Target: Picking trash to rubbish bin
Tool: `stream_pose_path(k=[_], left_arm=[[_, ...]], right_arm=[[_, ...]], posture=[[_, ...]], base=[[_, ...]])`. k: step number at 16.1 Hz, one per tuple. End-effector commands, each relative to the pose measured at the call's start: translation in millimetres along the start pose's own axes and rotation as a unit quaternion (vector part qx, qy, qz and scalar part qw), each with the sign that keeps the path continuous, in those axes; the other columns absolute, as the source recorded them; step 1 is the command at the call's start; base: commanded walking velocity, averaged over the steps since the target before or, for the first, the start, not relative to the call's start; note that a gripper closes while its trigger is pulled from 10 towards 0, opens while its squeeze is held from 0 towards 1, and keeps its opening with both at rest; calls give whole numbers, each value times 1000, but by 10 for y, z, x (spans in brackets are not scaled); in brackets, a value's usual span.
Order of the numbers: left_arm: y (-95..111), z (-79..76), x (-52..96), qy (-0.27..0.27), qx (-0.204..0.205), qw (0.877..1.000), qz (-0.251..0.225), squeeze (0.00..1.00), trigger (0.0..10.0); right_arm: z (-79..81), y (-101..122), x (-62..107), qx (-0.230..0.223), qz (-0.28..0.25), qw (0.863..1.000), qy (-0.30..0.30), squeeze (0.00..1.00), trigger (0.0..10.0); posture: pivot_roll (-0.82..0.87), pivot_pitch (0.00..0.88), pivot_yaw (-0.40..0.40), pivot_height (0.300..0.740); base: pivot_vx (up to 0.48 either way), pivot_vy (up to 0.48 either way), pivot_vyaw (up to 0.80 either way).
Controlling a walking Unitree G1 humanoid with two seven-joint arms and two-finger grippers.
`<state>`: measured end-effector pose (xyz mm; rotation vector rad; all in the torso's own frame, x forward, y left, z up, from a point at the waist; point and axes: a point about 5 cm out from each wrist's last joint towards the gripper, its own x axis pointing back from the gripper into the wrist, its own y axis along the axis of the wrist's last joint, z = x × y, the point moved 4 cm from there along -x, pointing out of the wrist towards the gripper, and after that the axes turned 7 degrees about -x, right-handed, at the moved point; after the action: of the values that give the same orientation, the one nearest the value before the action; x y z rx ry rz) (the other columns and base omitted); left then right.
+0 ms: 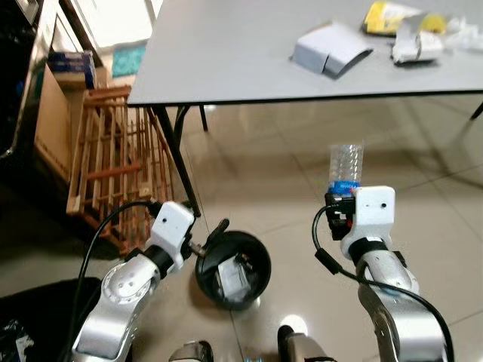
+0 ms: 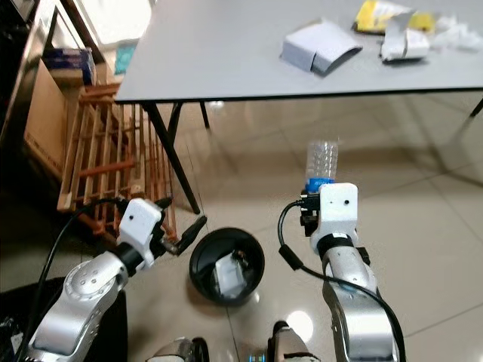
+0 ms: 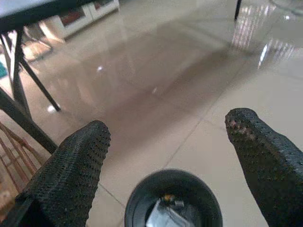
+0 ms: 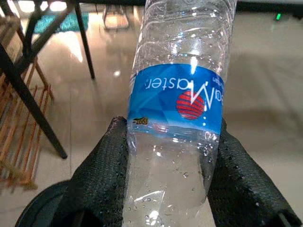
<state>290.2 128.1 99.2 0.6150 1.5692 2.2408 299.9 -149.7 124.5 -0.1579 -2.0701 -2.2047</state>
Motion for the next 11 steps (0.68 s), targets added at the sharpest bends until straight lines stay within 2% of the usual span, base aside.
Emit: stream_pose_path(k=[1,2,4,5,7,9,11], left_arm=[[-24,-8,41,-5,-6,1000,4,0,10000],[-29,-19,46,-8,-4,1000,5,0,10000],[-27,-69,40,-14,-6,1000,3,0,10000],[-21,-122,40,-28,-17,999,0,0,10000],[-32,-165,49,-47,-31,998,-1,0,10000],[-53,-161,54,-50,-30,998,2,0,10000],[-69,-226,80,-80,-38,996,5,0,10000]], right_arm=[[23,-83,-6,-13,20,1000,8,0,10000],[48,-142,-29,-24,35,999,10,0,10000],[211,-272,-47,-43,63,996,43,0,10000],[360,-329,-38,-50,74,993,75,0,10000],[469,-455,-50,-57,95,990,86,0,10000],[463,-597,-71,-61,120,987,82,0,10000],[414,-704,-105,-66,140,986,70,0,10000]], posture=[[11,278,70,740],[13,281,68,740],[14,278,68,740],[15,277,67,740],[18,273,65,740],[19,273,66,740],[26,276,70,740]], base=[[0,0,0],[0,0,0],[0,0,0],[0,0,0],[0,0,0],[0,0,0],[0,0,0]])
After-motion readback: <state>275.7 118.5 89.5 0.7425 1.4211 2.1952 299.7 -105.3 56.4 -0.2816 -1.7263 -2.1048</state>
